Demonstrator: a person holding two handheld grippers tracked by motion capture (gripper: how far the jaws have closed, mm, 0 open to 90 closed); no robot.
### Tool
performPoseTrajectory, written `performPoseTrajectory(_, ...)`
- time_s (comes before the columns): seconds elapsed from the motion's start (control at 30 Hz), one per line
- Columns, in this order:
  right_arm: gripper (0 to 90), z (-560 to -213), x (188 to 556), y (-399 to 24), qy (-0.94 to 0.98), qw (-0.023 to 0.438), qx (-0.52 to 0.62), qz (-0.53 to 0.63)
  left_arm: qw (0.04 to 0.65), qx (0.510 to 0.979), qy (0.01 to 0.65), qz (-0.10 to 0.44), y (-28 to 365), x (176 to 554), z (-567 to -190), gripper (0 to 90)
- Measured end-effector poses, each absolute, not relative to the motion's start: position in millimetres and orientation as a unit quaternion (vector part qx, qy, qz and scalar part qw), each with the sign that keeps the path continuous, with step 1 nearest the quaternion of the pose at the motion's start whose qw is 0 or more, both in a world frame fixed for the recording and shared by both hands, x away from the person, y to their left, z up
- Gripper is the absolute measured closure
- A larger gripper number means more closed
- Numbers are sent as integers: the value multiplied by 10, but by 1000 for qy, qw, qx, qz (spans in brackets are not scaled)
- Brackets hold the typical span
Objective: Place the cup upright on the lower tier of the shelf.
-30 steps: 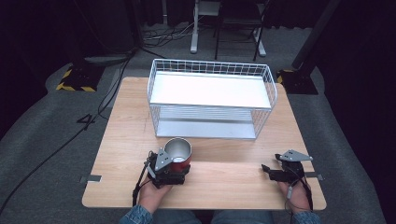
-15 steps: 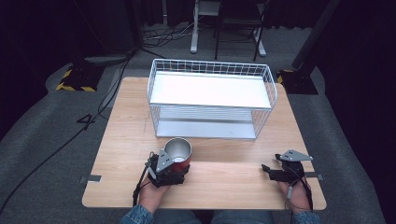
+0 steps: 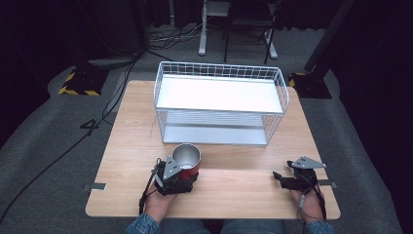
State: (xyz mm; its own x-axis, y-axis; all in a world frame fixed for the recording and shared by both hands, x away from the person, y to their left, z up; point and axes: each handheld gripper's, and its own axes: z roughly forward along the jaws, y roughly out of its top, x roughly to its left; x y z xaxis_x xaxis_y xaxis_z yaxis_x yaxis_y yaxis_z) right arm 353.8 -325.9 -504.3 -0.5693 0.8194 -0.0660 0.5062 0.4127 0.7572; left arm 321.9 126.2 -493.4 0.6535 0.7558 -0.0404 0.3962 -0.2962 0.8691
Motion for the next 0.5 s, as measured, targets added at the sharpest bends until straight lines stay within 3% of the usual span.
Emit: performPoseTrajectory(0.5, 229, -5044, 3539, -3253, 810, 224, 410, 355, 487, 781, 342, 192, 1154, 3316, -4633, 165)
